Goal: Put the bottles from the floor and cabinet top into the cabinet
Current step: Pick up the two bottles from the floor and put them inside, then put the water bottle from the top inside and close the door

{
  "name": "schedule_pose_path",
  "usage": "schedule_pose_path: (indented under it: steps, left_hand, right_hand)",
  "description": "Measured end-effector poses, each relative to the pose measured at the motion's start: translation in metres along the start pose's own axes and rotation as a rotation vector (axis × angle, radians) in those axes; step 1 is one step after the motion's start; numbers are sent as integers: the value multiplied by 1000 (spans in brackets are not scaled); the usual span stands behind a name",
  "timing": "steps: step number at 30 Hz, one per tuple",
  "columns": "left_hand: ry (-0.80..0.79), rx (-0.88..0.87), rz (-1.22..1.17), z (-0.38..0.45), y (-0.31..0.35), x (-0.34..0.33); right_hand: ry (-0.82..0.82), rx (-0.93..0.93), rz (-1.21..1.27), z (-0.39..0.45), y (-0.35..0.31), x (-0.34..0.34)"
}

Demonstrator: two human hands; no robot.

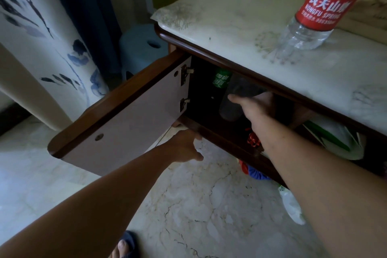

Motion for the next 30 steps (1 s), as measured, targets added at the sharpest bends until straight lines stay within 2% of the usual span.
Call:
schedule_pose_path:
  steps: [2, 6, 10, 12, 15, 18, 20, 22, 24, 27, 30]
  left_hand:
    - [26, -39, 19, -9, 18, 9]
    - [75, -119, 103, -34, 55, 33]
    - [215, -135, -45, -75, 105, 73]
    - [314, -221, -164, -104, 142, 96]
    - [515, -363, -316, -147, 194, 132]
    - [687, -430, -372, -175, 238, 162]
    - [684, -455, -423, -181, 268, 172]
    - [627, -461, -443, -178, 299, 175]
    - [569, -457, -433, -171, 325, 174]
    - [464, -455, -451, -159, 351, 166]
    - [484, -449, -418, -150, 362, 160]
  right_hand:
    - [-48, -27, -188, -15, 8, 6]
    - [-301, 63, -418, -58, 2, 14]
    - [-708, 53, -261, -103, -38, 35]
    - [-802, 108, -203, -117, -74, 56]
    - [-721, 245, -142, -118, -131, 96]
    - [-443, 404, -138, -102, -176, 138]
    - [-250, 455, -158, -89, -188, 165]
    - [-135, 477, -268, -81, -189, 184]
    - [-175, 464, -433, -77, -178, 188]
    - [-360, 458, -701, -76, -149, 175]
    - [-454, 494, -881, -71, -121, 160]
Point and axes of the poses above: each hand's wrist, its own z-axis towards the middle knuckle, its own x-axis out of the back of the hand, y = z × x, the point moved 8 cm from there along z, towards the middle knuckle, and after that the axes turned 5 degrees about x, right-handed, at the moved point
